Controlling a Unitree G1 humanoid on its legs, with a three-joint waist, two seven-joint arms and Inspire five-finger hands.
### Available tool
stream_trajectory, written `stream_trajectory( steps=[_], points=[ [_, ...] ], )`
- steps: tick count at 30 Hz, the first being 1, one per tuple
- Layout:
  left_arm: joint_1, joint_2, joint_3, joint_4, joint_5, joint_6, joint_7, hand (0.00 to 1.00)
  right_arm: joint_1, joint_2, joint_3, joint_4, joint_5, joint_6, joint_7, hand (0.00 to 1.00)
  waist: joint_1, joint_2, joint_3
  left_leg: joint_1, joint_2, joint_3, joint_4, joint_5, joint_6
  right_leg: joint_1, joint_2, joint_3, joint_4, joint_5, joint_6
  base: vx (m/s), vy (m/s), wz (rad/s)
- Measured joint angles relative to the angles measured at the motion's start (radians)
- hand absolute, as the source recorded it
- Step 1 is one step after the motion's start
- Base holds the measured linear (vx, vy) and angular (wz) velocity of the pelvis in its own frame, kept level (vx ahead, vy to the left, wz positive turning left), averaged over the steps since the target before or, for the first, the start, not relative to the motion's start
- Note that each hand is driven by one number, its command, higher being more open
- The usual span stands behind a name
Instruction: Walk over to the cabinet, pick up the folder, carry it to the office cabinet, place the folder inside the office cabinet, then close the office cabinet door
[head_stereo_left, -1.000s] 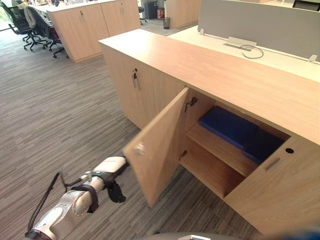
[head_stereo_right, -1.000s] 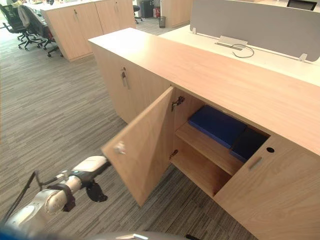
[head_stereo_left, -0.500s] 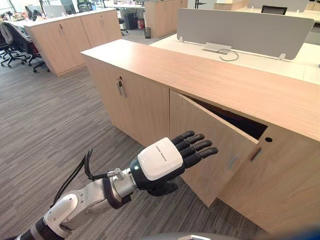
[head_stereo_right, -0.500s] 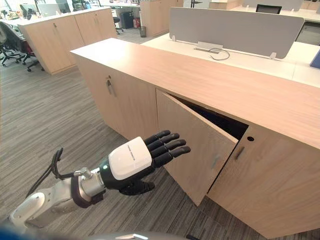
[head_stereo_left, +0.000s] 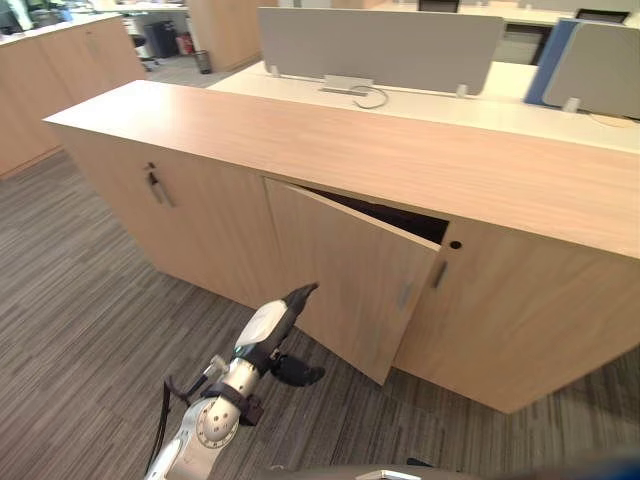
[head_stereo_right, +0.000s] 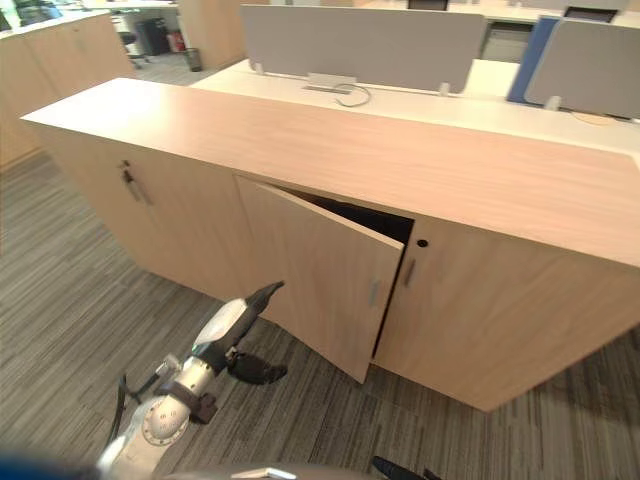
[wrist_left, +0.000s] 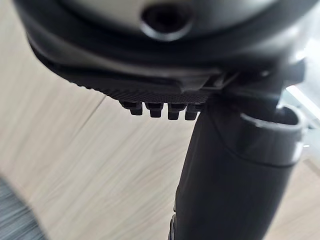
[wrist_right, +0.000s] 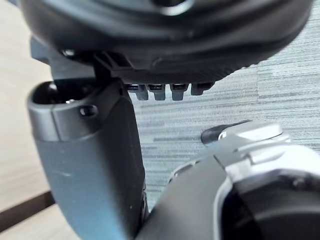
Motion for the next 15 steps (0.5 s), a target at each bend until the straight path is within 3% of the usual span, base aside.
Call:
stream_trajectory(
  steps=[1,3,4,5,7,12,15],
  points=[
    [0.021,-0.081,0.040,0.107,-0.013,0.021,-0.018,1.00,-0.012,-0.006,-0.045,-0.001,-0.001,0.006,-0.004,1.00,0.008,0.001,0.024,-0.036,-0.007,-0.129,0.073,0.000,0.000,-0.009,0.010,0.046,0.022,-0.002,-0.009,0.04,-0.084,-0.65],
    [0.047,-0.169,0.088,0.184,-0.121,0.058,-0.036,1.00,-0.016,-0.005,-0.067,-0.013,-0.001,0.012,-0.019,1.00,0.023,0.004,0.023,-0.041,-0.052,-0.262,0.053,-0.020,-0.014,-0.027,0.007,0.097,0.037,-0.003,-0.009,0.09,0.012,-0.79],
    [0.055,-0.208,0.124,0.214,-0.163,0.072,-0.039,1.00,-0.017,-0.005,-0.066,-0.024,-0.002,0.017,-0.024,1.00,0.030,0.004,0.023,-0.038,-0.080,-0.331,0.033,-0.032,-0.021,-0.038,0.004,0.120,0.042,-0.003,-0.010,0.13,0.124,-1.04],
    [0.060,-0.289,0.216,0.292,-0.299,0.113,-0.038,1.00,-0.020,0.001,-0.065,-0.052,-0.002,0.025,-0.025,1.00,0.043,-0.001,0.025,-0.026,-0.151,-0.495,-0.039,-0.052,-0.051,-0.068,-0.003,0.171,0.062,-0.001,-0.009,0.08,0.132,-0.96],
    [0.057,-0.345,0.307,0.373,-0.488,0.143,-0.021,1.00,-0.020,0.012,-0.057,-0.077,-0.005,0.026,-0.027,1.00,0.057,0.009,0.021,0.005,-0.184,-0.606,-0.142,-0.023,-0.051,-0.089,0.002,0.213,0.081,-0.007,0.004,0.09,0.194,-0.94],
    [0.001,-0.373,0.519,0.653,-0.761,0.147,0.078,1.00,0.016,0.080,0.012,-0.137,-0.014,0.021,-0.060,1.00,0.060,-0.050,-0.047,0.063,-0.205,-0.511,-0.240,-0.002,-0.037,-0.086,-0.050,0.222,0.041,0.002,0.030,0.07,0.157,-0.44],
    [-0.038,-0.351,0.548,0.792,-0.869,0.149,0.084,1.00,0.024,0.094,-0.019,-0.124,0.046,0.001,-0.067,1.00,0.055,-0.053,-0.077,0.146,-0.218,-0.486,-0.382,0.061,-0.037,-0.066,-0.071,0.226,0.005,0.013,0.043,0.09,0.040,-0.19]
  ],
)
